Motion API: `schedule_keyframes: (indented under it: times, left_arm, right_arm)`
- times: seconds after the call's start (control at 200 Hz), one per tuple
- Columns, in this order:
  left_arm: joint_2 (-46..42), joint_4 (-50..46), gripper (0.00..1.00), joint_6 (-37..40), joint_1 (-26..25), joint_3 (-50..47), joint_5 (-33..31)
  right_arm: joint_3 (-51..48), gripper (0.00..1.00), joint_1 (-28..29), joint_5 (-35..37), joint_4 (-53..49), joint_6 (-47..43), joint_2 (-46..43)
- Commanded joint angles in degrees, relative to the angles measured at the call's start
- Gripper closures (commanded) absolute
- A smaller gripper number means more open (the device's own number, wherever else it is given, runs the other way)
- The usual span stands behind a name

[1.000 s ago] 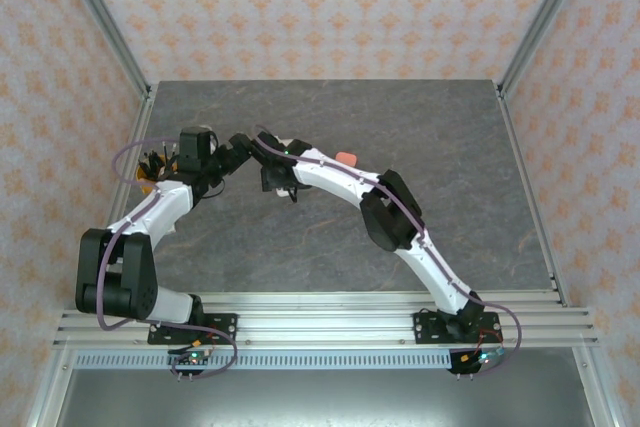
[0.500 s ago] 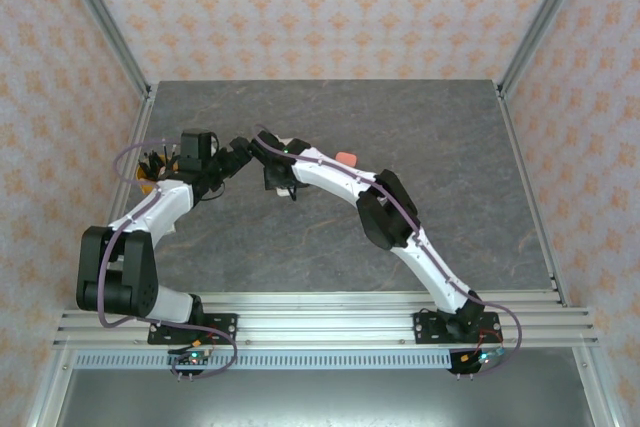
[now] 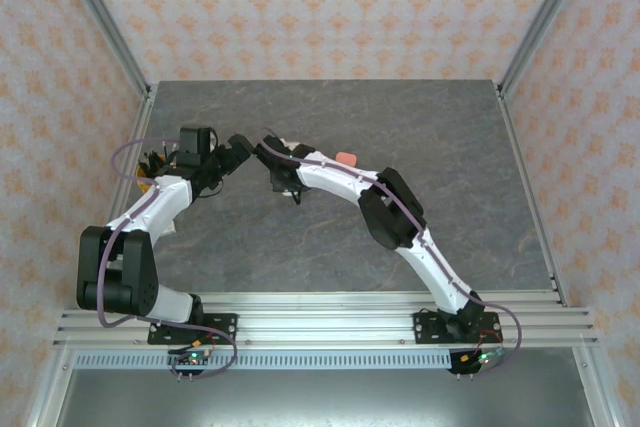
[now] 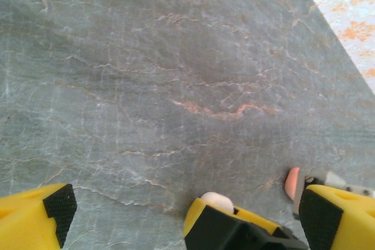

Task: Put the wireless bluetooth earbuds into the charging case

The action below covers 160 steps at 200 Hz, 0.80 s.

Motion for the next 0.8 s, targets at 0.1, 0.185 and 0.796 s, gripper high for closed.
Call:
schedule_keyframes:
  times: [0.1, 0.185, 0.796]
  left_arm:
    - [-0.1, 2.3, 0.00, -0.3, -0.5, 3.0, 1.6]
    - [-0.2, 2.1, 0.00, -0.2, -0.5, 3.0, 2.4]
    - [0.2, -0.3, 0.00, -16.9, -3.0, -0.8, 10.0]
  right_arm:
    - [-9.8, 0.68, 1.2, -0.1, 1.5, 2.7, -6.1]
    - [-13.9, 0.71, 1.2, -0.6, 3.9, 3.9, -10.1]
    - [-53.0, 0.72, -2.5, -8.4, 41.6, 8.1, -36.2]
